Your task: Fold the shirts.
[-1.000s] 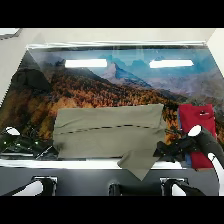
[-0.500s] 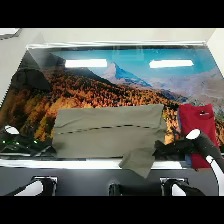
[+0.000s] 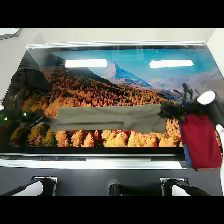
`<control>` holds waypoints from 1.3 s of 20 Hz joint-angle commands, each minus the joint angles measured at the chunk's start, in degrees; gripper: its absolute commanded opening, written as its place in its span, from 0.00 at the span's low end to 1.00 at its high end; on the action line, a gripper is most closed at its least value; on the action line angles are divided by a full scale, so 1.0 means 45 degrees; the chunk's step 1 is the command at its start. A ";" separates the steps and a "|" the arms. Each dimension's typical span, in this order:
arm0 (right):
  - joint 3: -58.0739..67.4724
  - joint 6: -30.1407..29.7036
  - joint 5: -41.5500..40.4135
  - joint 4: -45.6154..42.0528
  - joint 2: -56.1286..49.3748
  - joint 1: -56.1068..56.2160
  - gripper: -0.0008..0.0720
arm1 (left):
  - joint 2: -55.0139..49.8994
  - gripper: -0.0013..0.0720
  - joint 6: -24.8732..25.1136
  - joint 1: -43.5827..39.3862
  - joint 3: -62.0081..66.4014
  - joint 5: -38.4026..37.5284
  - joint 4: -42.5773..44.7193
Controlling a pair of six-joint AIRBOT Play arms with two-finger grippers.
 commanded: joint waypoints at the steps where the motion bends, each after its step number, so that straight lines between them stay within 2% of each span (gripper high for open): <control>1: 0.2516 0.0500 -0.1171 0.0024 -0.2705 0.0690 0.06 | -0.2540 0.05 -0.0389 -0.0821 0.2565 0.0321 -0.0189; 3: 0.2934 0.1069 -0.1316 0.0063 -0.3774 0.0665 0.06 | -0.4065 0.05 -0.0772 -0.0923 0.3755 0.0078 -0.0185; 8: 0.2939 0.1064 -0.0933 0.0097 -0.4624 0.0675 0.07 | -0.6081 0.06 -0.0899 -0.0928 0.4473 -0.0408 -0.0185; 9: 0.2939 0.1064 -0.0908 0.0117 -0.4605 0.0675 0.13 | -0.6207 0.21 -0.0894 -0.0928 0.4473 -0.0559 -0.0185; 10: 0.2973 0.1049 -0.0748 0.0117 -0.4522 0.0656 0.35 | -0.6198 0.62 -0.0894 -0.0879 0.4493 -0.0617 -0.0180; 11: 0.3089 0.0704 -0.0296 0.0112 -0.4381 0.0583 0.63 | -0.6135 0.88 -0.0884 -0.0787 0.4619 -0.0801 -0.0170; 12: 0.3264 0.0112 0.0389 0.0058 -0.4163 0.0403 0.82 | -0.6042 0.88 -0.0826 -0.0641 0.4838 -0.1059 -0.0117; 13: 0.3347 -0.0180 0.1001 -0.0170 -0.3920 0.0121 0.92 | -0.5911 0.88 -0.0695 -0.0423 0.5129 -0.1297 -0.0102; 15: 0.3347 -0.0330 0.2414 -0.1394 -0.3614 -0.0612 0.94 | -0.5455 0.88 -0.0661 -0.0049 0.5547 -0.1530 -0.0107; 17: 0.3021 -0.0345 0.3002 -0.1914 -0.3798 -0.0933 0.97 | -0.4872 0.88 -0.0661 0.0063 0.5571 -0.1501 -0.0126; 23: 0.2749 -0.0340 0.1627 -0.1146 -0.5090 -0.0889 0.98 | -0.3215 0.88 -0.0656 -0.0505 0.5571 -0.1749 -0.0136; 26: 0.2749 -0.0330 0.1321 0.0223 -0.5527 -0.0884 0.98 | -0.2628 0.88 -0.0656 -0.1088 0.5571 -0.1744 -0.0136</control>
